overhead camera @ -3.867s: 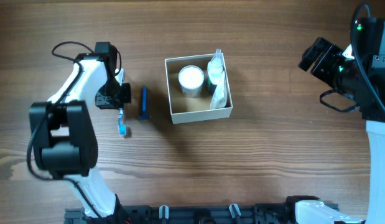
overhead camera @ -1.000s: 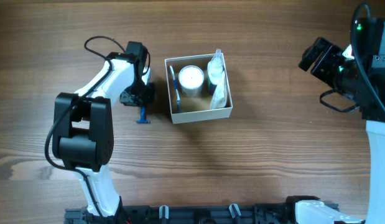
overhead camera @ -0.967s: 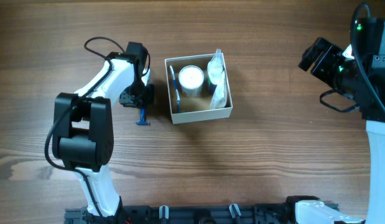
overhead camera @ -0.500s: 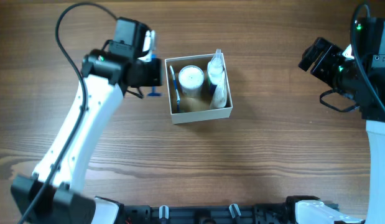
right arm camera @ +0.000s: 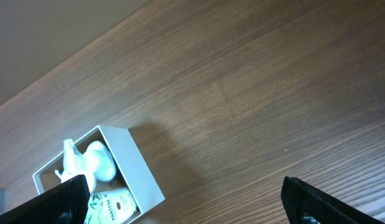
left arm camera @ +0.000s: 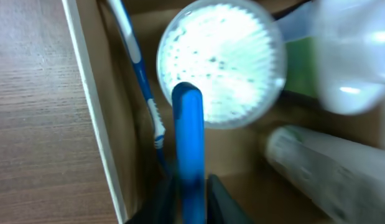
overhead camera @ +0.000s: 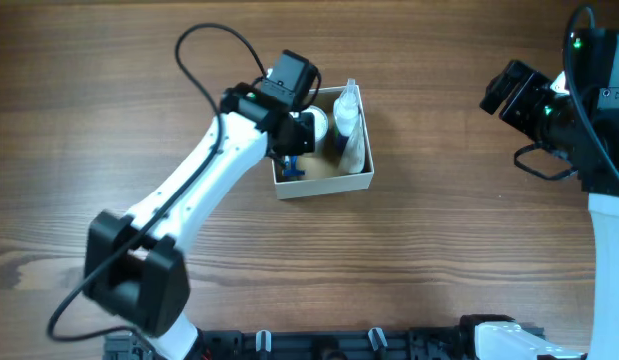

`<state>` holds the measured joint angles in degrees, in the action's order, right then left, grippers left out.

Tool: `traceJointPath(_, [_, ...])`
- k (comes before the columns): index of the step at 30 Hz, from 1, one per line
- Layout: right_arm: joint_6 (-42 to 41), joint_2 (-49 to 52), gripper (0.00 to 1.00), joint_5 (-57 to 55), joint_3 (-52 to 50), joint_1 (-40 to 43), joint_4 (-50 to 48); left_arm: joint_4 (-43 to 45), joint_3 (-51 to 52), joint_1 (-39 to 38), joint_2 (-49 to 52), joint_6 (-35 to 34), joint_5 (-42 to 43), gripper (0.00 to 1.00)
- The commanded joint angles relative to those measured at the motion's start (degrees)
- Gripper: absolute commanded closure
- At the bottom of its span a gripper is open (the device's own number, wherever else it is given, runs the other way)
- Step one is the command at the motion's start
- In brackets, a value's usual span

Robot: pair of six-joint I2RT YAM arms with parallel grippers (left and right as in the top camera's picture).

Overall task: Pack container
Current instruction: 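Carry the razor into the box and release it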

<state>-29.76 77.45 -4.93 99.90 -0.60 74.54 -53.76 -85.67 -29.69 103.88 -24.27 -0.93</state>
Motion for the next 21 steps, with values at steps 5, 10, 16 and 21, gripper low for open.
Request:
traceJointPath(5, [-0.28, 0.24, 0.00, 0.33, 0.11, 0.13, -0.15, -0.70, 0.13, 0.46, -2.93, -1.86, -6.45, 0.54])
traceJointPath(10, [-0.28, 0.24, 0.00, 0.33, 0.11, 0.13, -0.15, -4.20, 0.13, 2.12, -9.38, -1.66, -11.21, 0.13])
traceJointPath(16, [-0.28, 0.22, 0.00, 0.33, 0.11, 0.13, -0.15, -6.54, 0.15, 3.41, -18.78, -1.68, -10.93, 0.00])
traceJointPath(21, [-0.28, 0.24, 0.00, 0.33, 0.11, 0.13, -0.15, -6.97, 0.15, 2.05, -25.81, -1.68, -10.05, 0.00])
